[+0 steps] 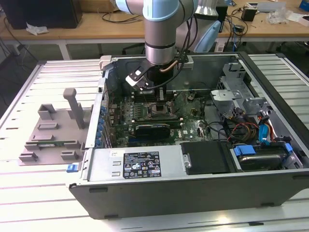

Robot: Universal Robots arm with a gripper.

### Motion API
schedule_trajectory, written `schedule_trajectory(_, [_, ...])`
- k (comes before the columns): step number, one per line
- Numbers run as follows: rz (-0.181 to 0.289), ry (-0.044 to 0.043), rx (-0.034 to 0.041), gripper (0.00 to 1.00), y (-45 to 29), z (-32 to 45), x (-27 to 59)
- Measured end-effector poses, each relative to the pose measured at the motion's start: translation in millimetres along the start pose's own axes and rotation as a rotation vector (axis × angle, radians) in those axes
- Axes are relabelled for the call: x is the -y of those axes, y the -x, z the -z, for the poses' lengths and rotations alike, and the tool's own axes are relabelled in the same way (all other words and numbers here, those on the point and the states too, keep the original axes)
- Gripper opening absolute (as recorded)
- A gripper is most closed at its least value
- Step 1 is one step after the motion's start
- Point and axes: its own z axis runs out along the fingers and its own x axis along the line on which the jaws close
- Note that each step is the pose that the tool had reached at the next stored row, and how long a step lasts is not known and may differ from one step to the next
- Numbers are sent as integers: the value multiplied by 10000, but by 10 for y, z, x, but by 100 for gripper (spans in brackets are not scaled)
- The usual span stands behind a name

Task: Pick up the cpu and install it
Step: 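Place the cpu into insertion slot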

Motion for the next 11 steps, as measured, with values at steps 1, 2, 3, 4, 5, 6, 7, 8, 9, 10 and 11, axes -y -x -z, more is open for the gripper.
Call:
schedule_trajectory(1, [0, 0, 0, 11, 0, 0, 0])
schedule_trajectory(2, [0, 0, 0, 11, 0, 0, 0])
schedule_trajectory(3, [0, 0, 0, 11, 0, -1, 0])
schedule_trajectory(4, [0, 1, -1, 11, 0, 1, 0])
schedule_trajectory(5, [0, 3, -4, 11, 0, 4, 0])
schedule_trajectory(6, [-1, 11, -15, 11, -2, 15, -2])
schedule_trajectory(7, [-1, 5, -9, 11, -1, 40, -1])
schedule_trajectory(8, [-1, 2, -5, 11, 1, 63, -1])
schedule_trajectory(9, [0, 2, -3, 11, 2, 91, -1])
schedule_trajectory(10, [0, 1, -2, 11, 3, 112, -2])
schedule_trajectory(11, [0, 1, -1, 11, 3, 131, -2])
